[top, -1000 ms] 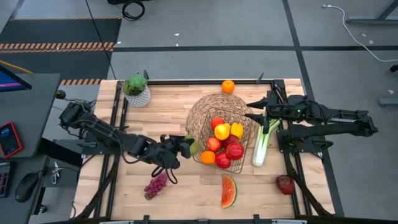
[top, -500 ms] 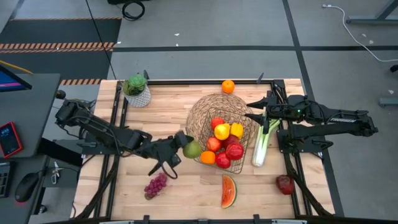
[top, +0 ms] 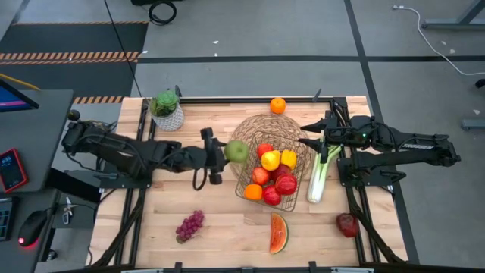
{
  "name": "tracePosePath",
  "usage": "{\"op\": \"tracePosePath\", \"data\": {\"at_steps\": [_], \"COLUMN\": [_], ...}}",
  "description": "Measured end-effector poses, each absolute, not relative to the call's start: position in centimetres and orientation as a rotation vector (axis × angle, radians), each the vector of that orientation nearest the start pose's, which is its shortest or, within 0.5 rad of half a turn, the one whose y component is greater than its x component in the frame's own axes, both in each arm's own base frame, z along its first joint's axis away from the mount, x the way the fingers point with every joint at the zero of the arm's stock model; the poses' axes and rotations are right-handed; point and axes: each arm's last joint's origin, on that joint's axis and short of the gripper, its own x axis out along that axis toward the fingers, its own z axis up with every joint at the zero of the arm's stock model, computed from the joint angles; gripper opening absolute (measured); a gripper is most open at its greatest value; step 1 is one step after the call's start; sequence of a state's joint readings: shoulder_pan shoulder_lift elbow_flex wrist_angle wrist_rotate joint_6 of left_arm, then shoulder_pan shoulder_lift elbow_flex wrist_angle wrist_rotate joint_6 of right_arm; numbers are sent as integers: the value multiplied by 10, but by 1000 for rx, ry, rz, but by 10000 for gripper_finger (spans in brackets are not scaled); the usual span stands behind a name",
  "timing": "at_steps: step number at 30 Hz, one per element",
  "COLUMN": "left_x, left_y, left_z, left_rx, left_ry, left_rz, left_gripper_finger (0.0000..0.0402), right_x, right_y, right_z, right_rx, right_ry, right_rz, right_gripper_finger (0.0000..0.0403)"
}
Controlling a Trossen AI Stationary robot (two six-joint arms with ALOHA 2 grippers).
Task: Build produce basket
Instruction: Put the green pear into the wire basket
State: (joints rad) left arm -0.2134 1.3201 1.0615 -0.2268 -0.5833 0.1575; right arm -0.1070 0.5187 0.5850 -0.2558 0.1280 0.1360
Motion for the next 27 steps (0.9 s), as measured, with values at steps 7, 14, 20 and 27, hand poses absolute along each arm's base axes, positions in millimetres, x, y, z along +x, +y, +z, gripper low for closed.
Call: {"op": "tracePosePath", "data": {"at_steps": [7, 14, 20, 27], "left_x": [286, 285, 286, 286], "left_y": [-37, -40, -42, -42], "left_z": [311, 308, 309, 305], "left_rx": [-12, -158, -142, -122], "left_ry": [415, 436, 446, 472], "left_rz": [434, 359, 291, 281], "left_gripper_finger": [223, 218, 210, 208], "right_x": [125, 125, 125, 125], "right_y": [-17, -17, -17, -17], "right_z": [292, 292, 292, 292], "right_rx": [133, 133, 133, 133], "right_ry": [174, 174, 174, 174], "right_rz": [-246, -246, -247, -247], "right_gripper_finger": [231, 231, 231, 231]}}
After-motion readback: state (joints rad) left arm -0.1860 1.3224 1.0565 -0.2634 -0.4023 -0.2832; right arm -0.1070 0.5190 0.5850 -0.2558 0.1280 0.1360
